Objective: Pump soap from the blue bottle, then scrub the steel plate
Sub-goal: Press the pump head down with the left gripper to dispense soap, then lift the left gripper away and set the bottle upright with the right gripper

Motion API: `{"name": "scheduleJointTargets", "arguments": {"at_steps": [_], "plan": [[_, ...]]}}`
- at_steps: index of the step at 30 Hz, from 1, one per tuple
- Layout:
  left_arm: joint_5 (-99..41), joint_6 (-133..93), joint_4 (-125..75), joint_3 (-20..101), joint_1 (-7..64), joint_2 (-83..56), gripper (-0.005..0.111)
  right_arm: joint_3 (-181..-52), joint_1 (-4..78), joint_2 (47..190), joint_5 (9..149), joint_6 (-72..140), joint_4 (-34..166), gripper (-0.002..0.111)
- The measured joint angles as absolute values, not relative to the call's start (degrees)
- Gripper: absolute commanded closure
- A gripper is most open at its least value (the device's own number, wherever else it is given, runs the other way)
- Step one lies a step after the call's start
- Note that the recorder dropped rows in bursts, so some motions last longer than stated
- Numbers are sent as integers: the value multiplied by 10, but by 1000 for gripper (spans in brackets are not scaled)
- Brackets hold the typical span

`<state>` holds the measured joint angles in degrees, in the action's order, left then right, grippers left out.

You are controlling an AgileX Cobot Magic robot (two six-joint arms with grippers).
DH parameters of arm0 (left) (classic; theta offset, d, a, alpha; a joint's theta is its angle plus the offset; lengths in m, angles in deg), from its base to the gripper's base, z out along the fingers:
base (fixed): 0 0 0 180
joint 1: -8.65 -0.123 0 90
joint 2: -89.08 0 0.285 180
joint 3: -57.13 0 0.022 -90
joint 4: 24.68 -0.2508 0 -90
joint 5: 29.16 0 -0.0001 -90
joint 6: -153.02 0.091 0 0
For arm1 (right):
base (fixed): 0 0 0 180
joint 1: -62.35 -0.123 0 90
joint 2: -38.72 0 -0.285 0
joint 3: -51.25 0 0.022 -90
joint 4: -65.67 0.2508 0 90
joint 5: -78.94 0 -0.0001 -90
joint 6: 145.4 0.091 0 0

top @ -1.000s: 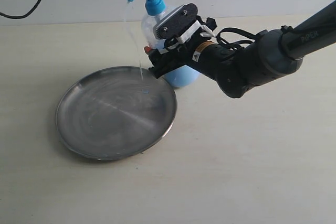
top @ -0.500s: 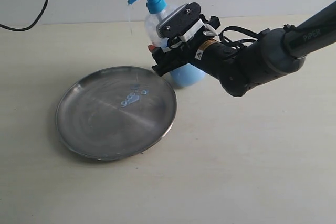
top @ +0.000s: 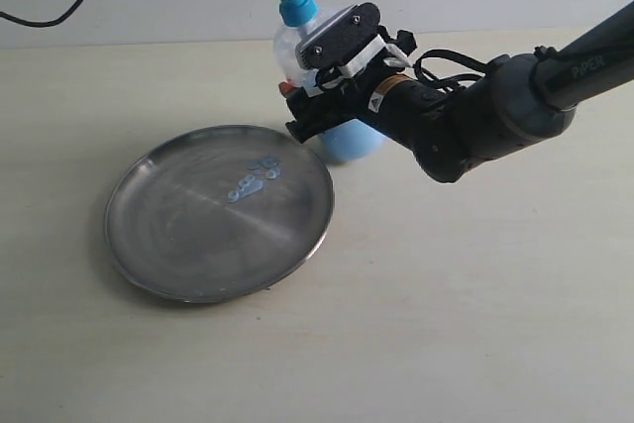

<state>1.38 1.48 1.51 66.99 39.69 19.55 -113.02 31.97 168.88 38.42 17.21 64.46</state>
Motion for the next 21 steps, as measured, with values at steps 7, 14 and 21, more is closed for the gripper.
{"name": "scheduleJointTargets", "arguments": {"at_steps": [7,14,21], "plan": [[64,0,-31,696,397,130,107,-1130,312,1689,380,172,646,108],[59,-38,-33,672,342,85,107,-1130,360,1689,373,280,632,108],[50,-57,-33,604,334,63,107,-1130,363,1689,372,316,622,108]]}}
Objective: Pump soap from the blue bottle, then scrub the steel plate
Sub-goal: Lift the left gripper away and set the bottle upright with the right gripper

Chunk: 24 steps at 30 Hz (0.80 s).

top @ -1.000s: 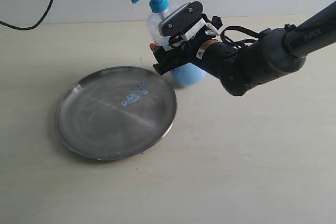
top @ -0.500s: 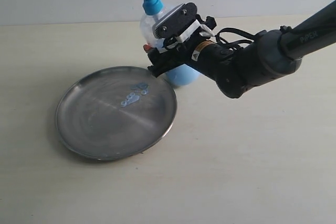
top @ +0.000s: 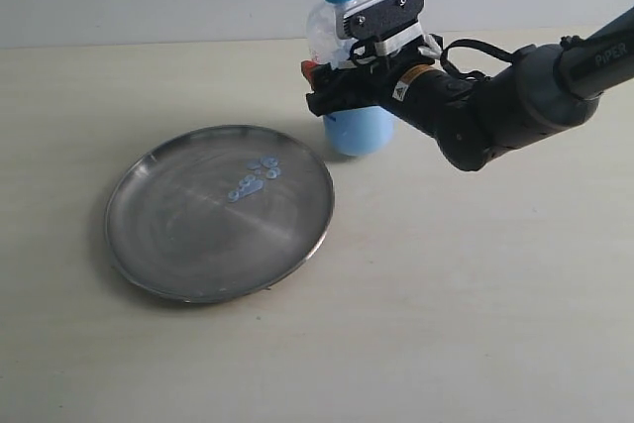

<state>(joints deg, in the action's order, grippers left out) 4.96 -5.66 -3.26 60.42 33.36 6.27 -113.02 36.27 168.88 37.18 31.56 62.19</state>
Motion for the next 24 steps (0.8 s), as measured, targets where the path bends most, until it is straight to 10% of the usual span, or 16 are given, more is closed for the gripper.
{"name": "scheduleJointTargets", "arguments": {"at_steps": [24], "plan": [[-87,-63,-20,342,334,-40,107,-1120,363,1725,281,338,621,108]]}}
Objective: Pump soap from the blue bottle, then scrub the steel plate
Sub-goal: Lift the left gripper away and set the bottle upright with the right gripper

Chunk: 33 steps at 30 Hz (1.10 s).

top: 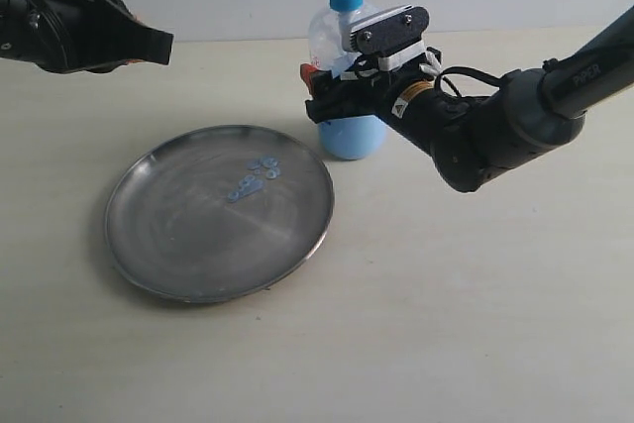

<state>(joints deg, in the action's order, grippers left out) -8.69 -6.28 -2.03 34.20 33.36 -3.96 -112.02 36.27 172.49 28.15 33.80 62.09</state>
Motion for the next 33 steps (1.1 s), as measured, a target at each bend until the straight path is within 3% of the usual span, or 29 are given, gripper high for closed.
{"name": "scheduleJointTargets", "arguments": {"at_steps": [4,7,9,16,19,26,33], "plan": [[-99,-63,-12,341,334,-40,107,-1120,363,1725,281,338,621,108],[-102,-63,-5,341,334,-40,107,-1120,363,1725,281,327,621,97],[-102,-63,-2,341,334,-40,107,-1120,363,1725,281,323,621,86],[-104,-63,6,341,334,-40,107,-1120,363,1725,281,318,622,27],[-109,-61,7,341,334,-40,107,-1120,363,1725,281,318,632,12],[-114,-54,7,341,334,-40,107,-1122,364,1712,248,315,685,6],[-116,-52,10,341,334,-40,107,-1122,362,1660,325,313,692,6]]}}
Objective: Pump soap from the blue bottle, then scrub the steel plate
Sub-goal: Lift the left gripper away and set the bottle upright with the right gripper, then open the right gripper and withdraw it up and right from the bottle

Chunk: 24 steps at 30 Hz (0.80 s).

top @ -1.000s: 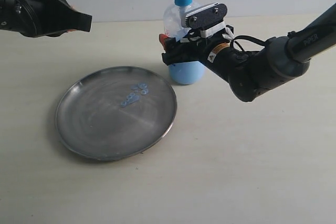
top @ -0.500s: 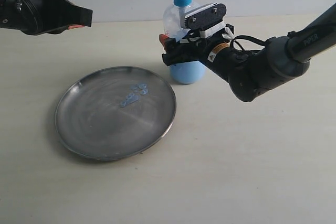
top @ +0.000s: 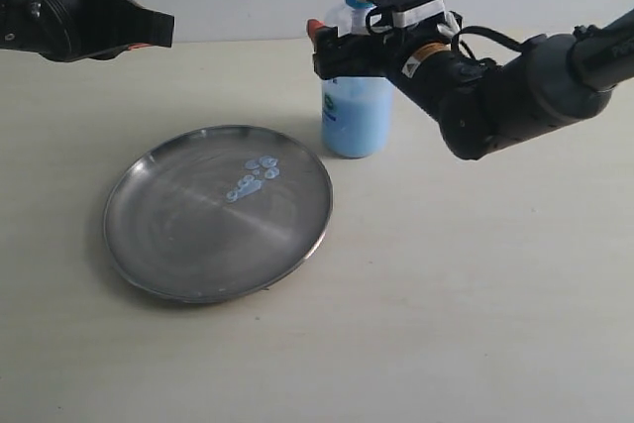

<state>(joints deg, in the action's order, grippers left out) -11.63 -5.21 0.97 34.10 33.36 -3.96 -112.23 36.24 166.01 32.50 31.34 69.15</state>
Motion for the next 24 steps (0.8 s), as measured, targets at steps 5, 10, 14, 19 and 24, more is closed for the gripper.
{"name": "scheduleJointTargets", "arguments": {"at_steps": [5,10,14,19,24], "plan": [[-116,-52,12,341,334,-40,107,-1122,362,1615,375,313,696,6],[-116,-52,12,341,334,-40,107,-1122,362,1578,417,313,698,6],[-116,-52,12,341,334,-40,107,-1122,362,1554,487,312,698,6],[-116,-52,12,341,334,-40,107,-1122,362,1519,568,298,698,6],[-116,-50,12,341,334,-40,107,-1122,362,1465,646,291,698,6]]}}
